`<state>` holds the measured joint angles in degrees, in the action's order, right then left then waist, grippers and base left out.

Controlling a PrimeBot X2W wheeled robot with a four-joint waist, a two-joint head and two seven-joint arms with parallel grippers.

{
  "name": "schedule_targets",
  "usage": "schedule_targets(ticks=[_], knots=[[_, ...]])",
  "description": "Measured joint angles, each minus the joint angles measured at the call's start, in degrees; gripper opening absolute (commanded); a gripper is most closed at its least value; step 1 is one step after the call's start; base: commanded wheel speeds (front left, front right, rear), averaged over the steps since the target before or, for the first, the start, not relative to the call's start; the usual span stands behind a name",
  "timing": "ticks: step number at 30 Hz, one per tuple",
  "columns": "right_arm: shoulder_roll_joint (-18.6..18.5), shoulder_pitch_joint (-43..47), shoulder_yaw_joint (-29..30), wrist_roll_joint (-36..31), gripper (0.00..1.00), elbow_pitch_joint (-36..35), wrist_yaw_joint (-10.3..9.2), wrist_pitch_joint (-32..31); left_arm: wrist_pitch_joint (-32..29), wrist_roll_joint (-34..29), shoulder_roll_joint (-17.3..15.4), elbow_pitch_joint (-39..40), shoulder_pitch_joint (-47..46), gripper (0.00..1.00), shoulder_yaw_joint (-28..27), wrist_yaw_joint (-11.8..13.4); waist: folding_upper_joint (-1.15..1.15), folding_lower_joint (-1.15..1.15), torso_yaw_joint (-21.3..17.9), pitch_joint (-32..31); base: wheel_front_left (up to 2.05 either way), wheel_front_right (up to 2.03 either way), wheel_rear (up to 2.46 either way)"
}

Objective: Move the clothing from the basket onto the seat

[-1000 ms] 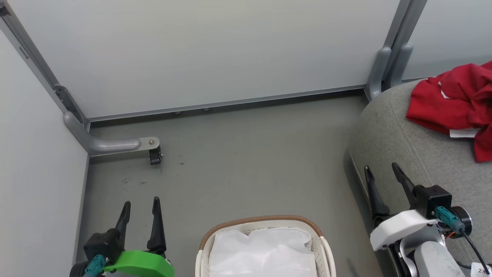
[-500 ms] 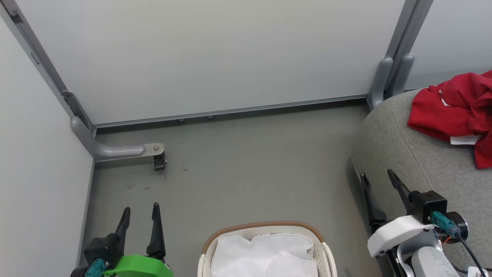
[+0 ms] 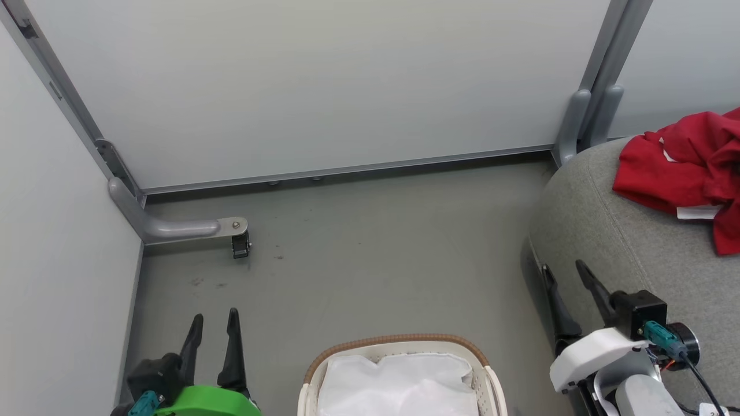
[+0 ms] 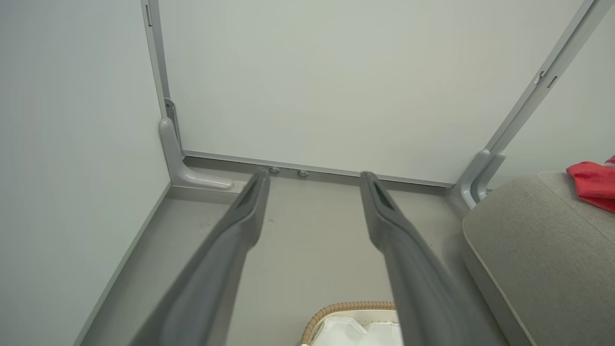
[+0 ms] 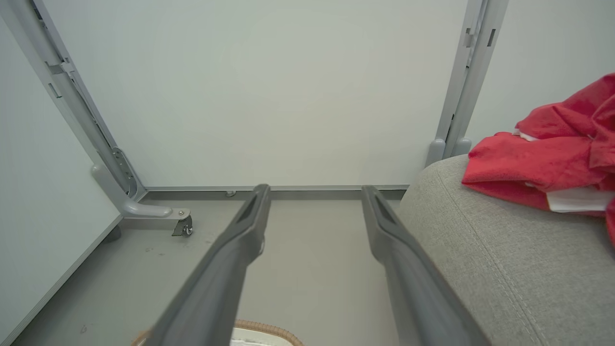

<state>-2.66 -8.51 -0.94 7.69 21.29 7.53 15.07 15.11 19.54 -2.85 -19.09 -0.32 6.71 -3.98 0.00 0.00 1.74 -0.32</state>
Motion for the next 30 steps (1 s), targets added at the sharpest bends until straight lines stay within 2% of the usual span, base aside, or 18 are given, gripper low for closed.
schedule_targets(ticks=[4, 30], knots=[[0.38, 1.14, 0.14, 0.64, 0.00, 1.82, 0.00, -0.54, -0.36, 0.70, 0.08, -1.67, 0.05, 0.00, 0.14, 0.00, 0.00, 0.00, -0.01, 0.00, 0.00, 0.00, 0.00], [0.35, 1.34, 2.33, 27.46, 0.00, -0.90, -0.01, -7.09, -7.06, 23.62, 0.11, 0.22, -0.35, 0.00, -4.05, -1.01, 0.00, 0.00, -0.38, 0.11, 0.00, 0.00, 0.00]])
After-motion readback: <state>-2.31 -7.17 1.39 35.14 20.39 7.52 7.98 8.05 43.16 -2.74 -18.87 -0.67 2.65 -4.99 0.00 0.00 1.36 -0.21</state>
